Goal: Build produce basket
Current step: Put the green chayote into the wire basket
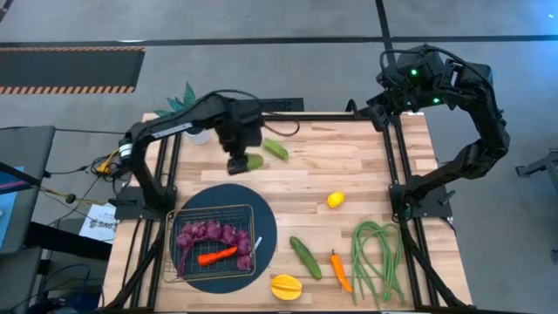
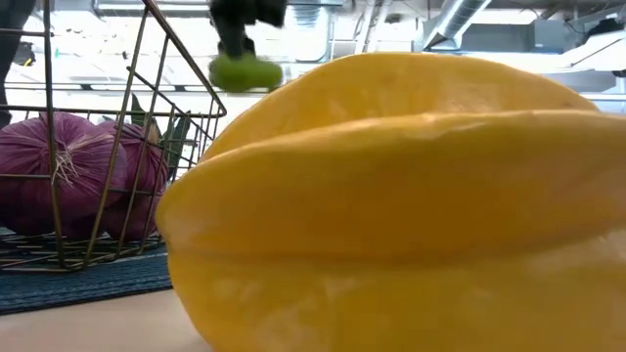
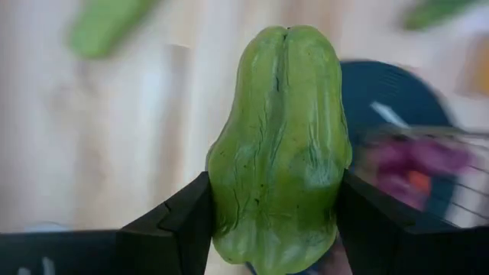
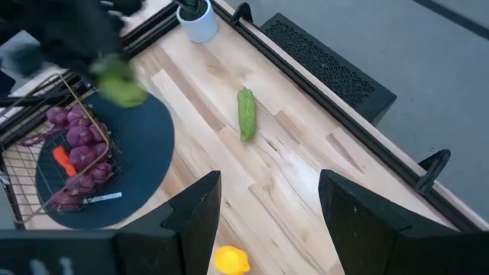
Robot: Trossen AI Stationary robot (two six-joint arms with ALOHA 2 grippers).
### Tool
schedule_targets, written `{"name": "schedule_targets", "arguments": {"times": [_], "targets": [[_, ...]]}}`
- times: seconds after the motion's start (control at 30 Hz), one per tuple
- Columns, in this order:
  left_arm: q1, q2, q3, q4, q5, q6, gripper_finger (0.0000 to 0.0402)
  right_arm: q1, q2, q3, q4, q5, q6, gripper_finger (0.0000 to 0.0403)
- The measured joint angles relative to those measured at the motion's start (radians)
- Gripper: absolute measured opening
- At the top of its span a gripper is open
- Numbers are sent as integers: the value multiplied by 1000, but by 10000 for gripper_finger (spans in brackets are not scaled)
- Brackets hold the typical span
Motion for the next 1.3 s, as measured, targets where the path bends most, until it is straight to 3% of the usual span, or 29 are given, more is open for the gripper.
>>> {"name": "schedule_targets", "arguments": {"times": [0.3, 0.5, 0.63, 0.77, 0.93, 1.3], "targets": [[-238, -179, -130, 4, -43, -408, 197, 0, 0, 0, 0, 0, -87, 240], [-369, -270, -363, 12, 10, -607, 197, 0, 0, 0, 0, 0, -113, 240], [-436, -317, -563, 167, 111, -686, 197, 0, 0, 0, 0, 0, -114, 240], [-475, -337, -716, 408, 137, -703, 197, 0, 0, 0, 0, 0, -114, 240], [-474, -323, -821, 619, 125, -631, 197, 0, 0, 0, 0, 0, -113, 240], [-460, -319, -887, 653, 69, -429, 197, 0, 0, 0, 0, 0, -113, 240]]}}
